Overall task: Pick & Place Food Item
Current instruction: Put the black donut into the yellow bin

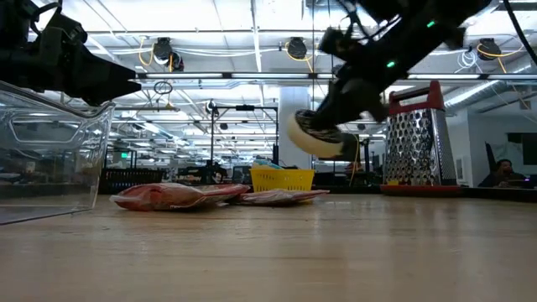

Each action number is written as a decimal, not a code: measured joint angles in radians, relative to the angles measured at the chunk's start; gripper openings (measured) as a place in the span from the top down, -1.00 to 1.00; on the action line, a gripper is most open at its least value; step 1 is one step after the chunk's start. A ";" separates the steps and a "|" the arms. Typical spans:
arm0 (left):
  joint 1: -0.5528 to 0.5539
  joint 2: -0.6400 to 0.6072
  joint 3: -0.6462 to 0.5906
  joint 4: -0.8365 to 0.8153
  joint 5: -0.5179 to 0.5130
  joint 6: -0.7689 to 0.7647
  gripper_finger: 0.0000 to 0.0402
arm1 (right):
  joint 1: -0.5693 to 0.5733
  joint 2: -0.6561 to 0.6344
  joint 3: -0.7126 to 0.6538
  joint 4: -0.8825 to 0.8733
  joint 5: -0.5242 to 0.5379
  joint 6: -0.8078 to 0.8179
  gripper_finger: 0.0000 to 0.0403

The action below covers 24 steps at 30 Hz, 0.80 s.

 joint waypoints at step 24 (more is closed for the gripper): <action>0.000 0.000 0.000 0.000 0.000 0.000 -0.40 | -0.726 0.318 0.018 0.774 -0.674 -0.123 0.78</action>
